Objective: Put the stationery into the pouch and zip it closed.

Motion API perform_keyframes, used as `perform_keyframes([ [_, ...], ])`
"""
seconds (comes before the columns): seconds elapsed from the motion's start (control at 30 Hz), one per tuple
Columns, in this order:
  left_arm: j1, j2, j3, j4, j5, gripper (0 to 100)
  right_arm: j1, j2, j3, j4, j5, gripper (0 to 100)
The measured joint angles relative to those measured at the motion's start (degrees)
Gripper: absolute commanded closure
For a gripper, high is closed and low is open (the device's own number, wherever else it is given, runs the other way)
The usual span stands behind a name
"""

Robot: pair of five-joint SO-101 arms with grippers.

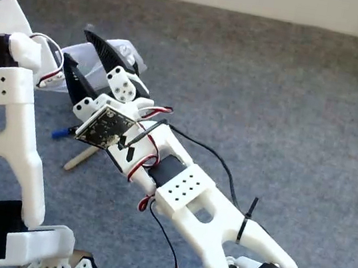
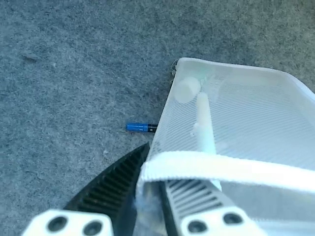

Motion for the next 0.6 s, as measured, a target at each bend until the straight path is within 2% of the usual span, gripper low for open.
perform_keyframes([
  [0.27,0.0,0.0,0.0,0.0,0.0,99,0.2,-0.7,0.1,0.3,0.0,84.0],
  [0.37,0.1,0.0,0.0,0.0,0.0,99,1.7,-4.0,0.1,4.9,-0.8,84.0],
  [0.6,0.2,0.0,-1.1,0.0,0.0,99,11.0,-9.8,-6.8,24.9,-16.5,84.0],
])
